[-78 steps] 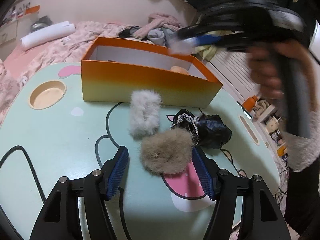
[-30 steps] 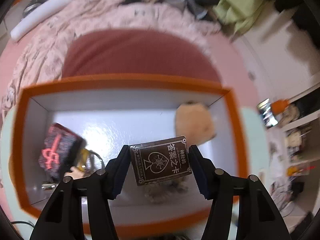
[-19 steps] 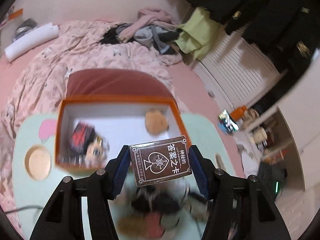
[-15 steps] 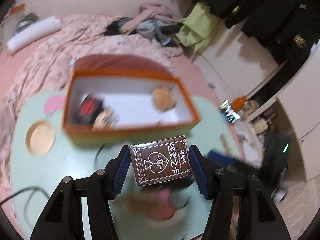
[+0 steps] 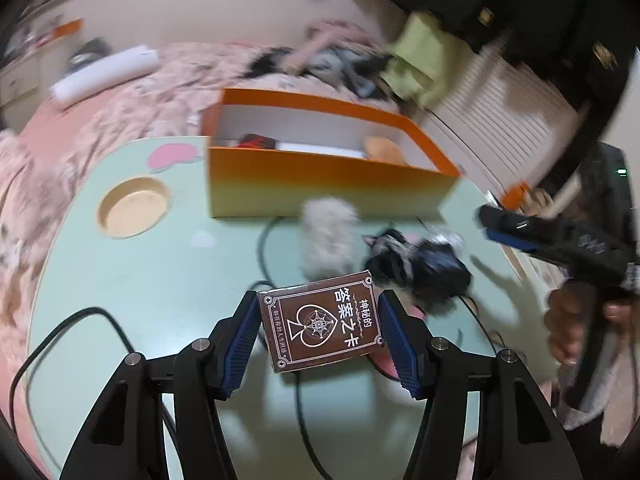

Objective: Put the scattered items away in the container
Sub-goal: 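Lift the brown card box out with the left gripper while the right gripper sets the plastic bag down, then grasp the tan plush ball in the box with the right gripper, set it down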

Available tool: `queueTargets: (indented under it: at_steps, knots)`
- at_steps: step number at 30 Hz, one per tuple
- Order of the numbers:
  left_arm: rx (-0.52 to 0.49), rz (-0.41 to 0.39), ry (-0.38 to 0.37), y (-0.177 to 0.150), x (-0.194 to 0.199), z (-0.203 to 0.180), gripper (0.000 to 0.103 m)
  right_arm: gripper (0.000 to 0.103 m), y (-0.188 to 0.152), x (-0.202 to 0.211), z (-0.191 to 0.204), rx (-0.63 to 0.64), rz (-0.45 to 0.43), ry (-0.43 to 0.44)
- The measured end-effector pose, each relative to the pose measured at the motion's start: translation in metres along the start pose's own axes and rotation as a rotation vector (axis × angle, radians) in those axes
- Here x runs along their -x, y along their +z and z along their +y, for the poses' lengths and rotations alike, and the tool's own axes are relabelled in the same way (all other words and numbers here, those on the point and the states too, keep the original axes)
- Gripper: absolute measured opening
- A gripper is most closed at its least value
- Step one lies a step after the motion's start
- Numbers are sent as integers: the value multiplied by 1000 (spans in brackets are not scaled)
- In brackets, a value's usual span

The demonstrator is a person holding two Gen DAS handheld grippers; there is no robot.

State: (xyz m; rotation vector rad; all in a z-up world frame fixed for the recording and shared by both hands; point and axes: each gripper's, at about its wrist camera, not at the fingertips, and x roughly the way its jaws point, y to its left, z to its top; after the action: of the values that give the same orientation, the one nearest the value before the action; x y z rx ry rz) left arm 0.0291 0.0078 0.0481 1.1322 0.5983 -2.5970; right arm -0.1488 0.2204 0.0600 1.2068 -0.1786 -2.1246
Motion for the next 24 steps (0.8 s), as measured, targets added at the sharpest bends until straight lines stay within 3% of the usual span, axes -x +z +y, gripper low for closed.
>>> queueTargets:
  at_steps: [5, 7, 10, 12, 16, 19, 24]
  knots:
    - [58, -42, 76, -1, -16, 4, 60, 69, 48, 7, 27, 80, -42, -55]
    - [84, -50, 106, -2, -22, 2, 74, 68, 69, 1, 40, 140, -35, -106]
    - [105, -54, 91, -7, -27, 0, 79, 57, 100, -26, 58, 237, 51, -172]
    - [95, -60, 96, -11, -26, -2, 81, 56, 115, -55, 65, 301, 138, -237]
    - [78, -75, 111, -18, -23, -6, 85, 52, 118, -101, 69, 419, 243, -404]
    - [75, -77, 111, -19, -22, -6, 85, 52, 115, -126, 62, 420, 321, -433]
    - [78, -78, 111, -20, -20, -6, 85, 49, 113, -145, 52, 417, 350, -493]
